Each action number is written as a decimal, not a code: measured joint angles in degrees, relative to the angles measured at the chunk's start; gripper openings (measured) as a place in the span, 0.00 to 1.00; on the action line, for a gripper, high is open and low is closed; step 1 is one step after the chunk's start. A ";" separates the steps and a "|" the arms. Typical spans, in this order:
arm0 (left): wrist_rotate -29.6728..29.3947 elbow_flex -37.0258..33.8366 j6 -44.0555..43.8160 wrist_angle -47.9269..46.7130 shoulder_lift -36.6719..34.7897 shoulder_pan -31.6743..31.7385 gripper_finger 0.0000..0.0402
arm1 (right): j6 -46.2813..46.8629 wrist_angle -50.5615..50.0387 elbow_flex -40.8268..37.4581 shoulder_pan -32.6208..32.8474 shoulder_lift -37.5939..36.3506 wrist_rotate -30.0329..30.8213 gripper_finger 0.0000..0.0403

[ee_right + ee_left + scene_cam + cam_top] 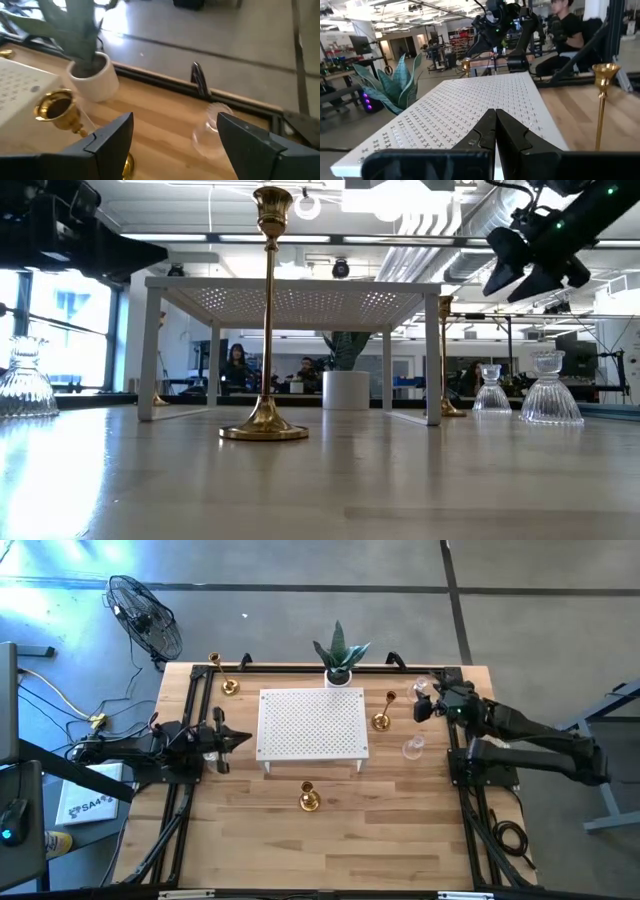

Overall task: Pick & Place candle stick holders
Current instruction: Put the top right transparent candle holder on the shelf

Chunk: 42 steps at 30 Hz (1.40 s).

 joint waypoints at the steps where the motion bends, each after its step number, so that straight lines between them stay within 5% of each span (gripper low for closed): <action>1: 0.00 0.00 -0.87 0.00 0.00 0.00 0.00 | 1.45 -2.11 1.15 -0.49 0.38 -0.23 0.70; 7: 0.00 0.01 -3.92 -0.11 0.00 0.00 0.00 | 6.29 -12.43 5.77 -5.28 2.70 -7.13 0.69; 15: -0.04 0.02 -3.95 0.02 0.00 0.00 0.00 | 2.29 -13.60 5.32 -13.85 7.91 -15.91 0.69; 42: -0.07 0.07 -3.99 1.44 -0.02 0.00 0.00 | -2.79 -6.37 5.32 -16.97 20.20 -18.58 0.69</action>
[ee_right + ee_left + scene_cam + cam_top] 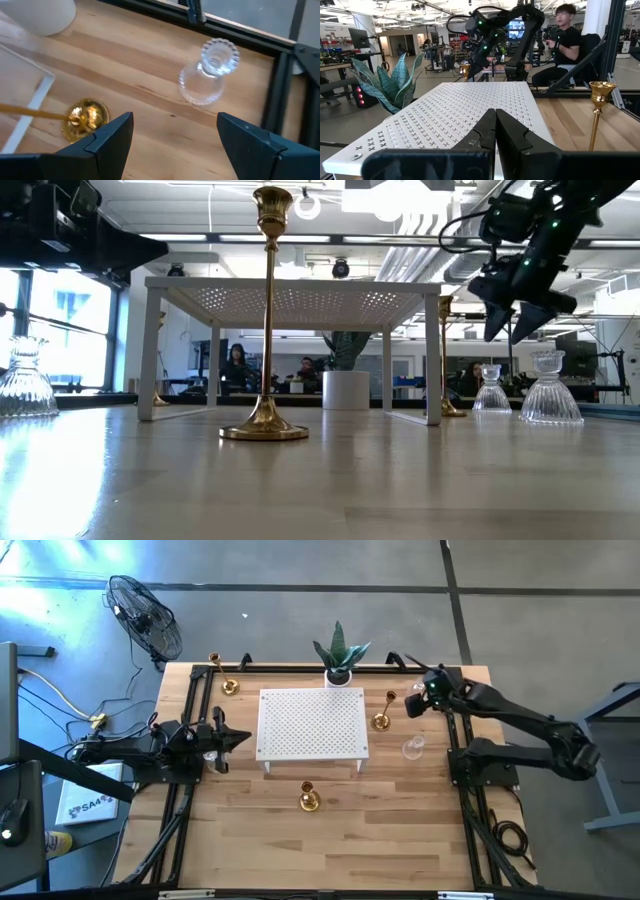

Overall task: Pick & Place candle stick holders
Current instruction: Put the top right transparent candle holder on the shelf

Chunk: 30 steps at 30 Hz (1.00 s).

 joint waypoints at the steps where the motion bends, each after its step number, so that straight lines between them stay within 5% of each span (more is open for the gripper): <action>1: 0.00 0.00 0.00 -0.01 0.00 0.00 0.00 | 0.09 0.64 0.00 -0.29 0.87 -0.18 0.69; 7: 0.00 0.00 -0.02 -0.31 0.00 0.00 0.00 | 0.49 3.55 -0.02 -2.56 5.58 6.93 0.69; 30: -0.09 0.00 -3.20 -0.28 0.00 0.00 0.00 | -1.39 13.99 -0.03 -7.55 17.00 10.44 0.69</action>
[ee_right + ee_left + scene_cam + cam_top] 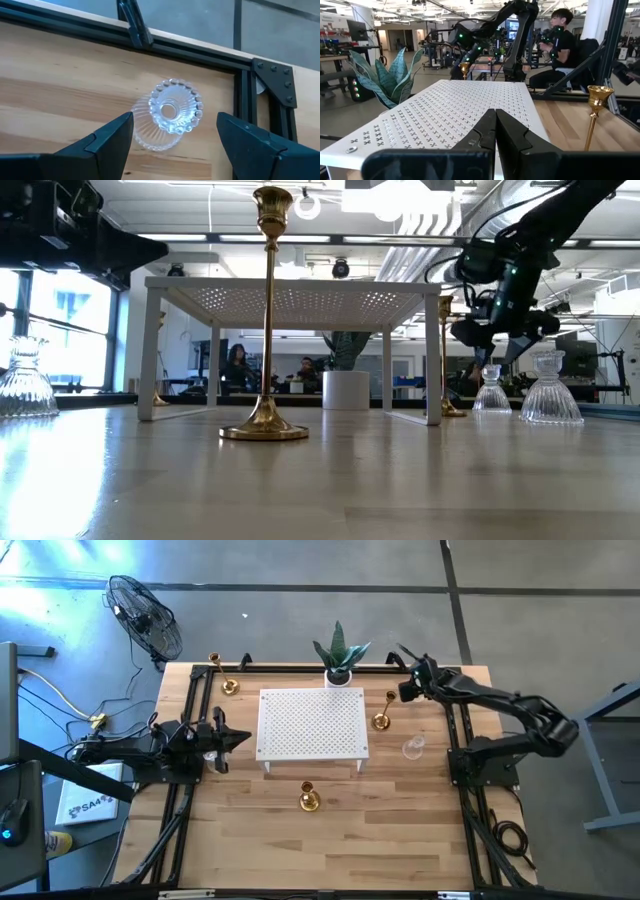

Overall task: Pick & Place candle stick holders
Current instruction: Put the top right transparent candle holder on the shelf

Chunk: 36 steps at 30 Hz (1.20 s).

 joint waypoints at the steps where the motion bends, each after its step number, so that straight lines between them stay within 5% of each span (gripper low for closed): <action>1: -0.01 0.00 0.01 -0.01 0.00 0.00 0.00 | -0.04 0.11 0.00 -0.31 0.30 -0.43 0.69; 36: 0.00 0.00 0.19 -3.94 0.02 -0.01 0.00 | -2.53 7.33 -0.01 -3.06 8.59 -1.87 0.68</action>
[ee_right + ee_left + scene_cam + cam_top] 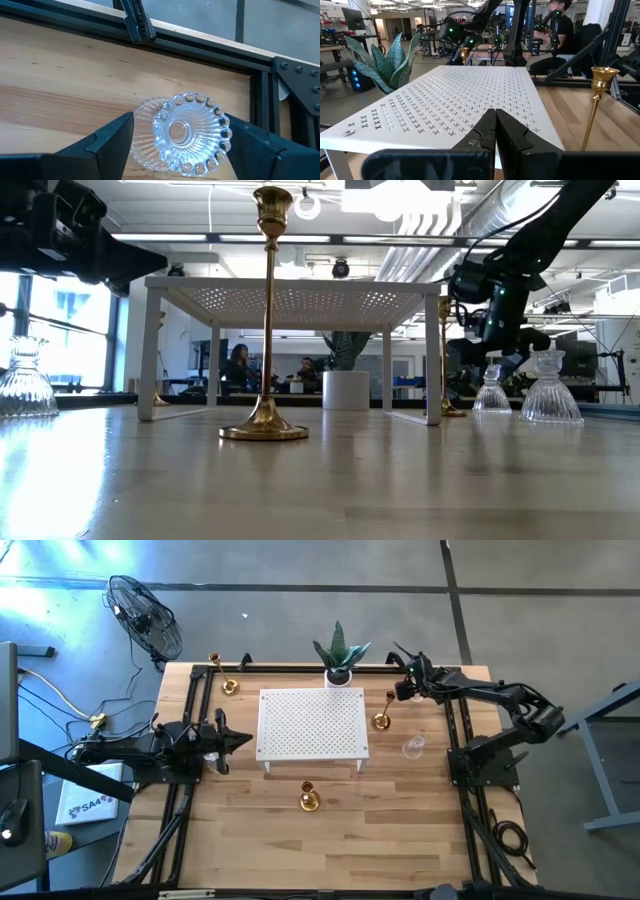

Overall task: Pick & Place candle stick holders
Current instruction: Put the top right transparent candle holder on the shelf

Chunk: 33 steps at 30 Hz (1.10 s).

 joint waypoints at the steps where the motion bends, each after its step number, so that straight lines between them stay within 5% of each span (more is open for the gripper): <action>1: 0.00 0.00 -0.07 -0.02 0.00 0.01 0.00 | -0.19 0.00 0.00 0.00 0.00 0.03 0.67; 15: 0.09 0.00 -0.15 -2.20 0.00 -0.01 0.00 | -2.66 0.28 0.04 0.00 -0.09 1.87 0.35; 33: 0.20 0.01 -0.33 -3.04 0.00 0.00 0.00 | -7.90 -0.30 0.11 0.02 -0.13 1.80 0.32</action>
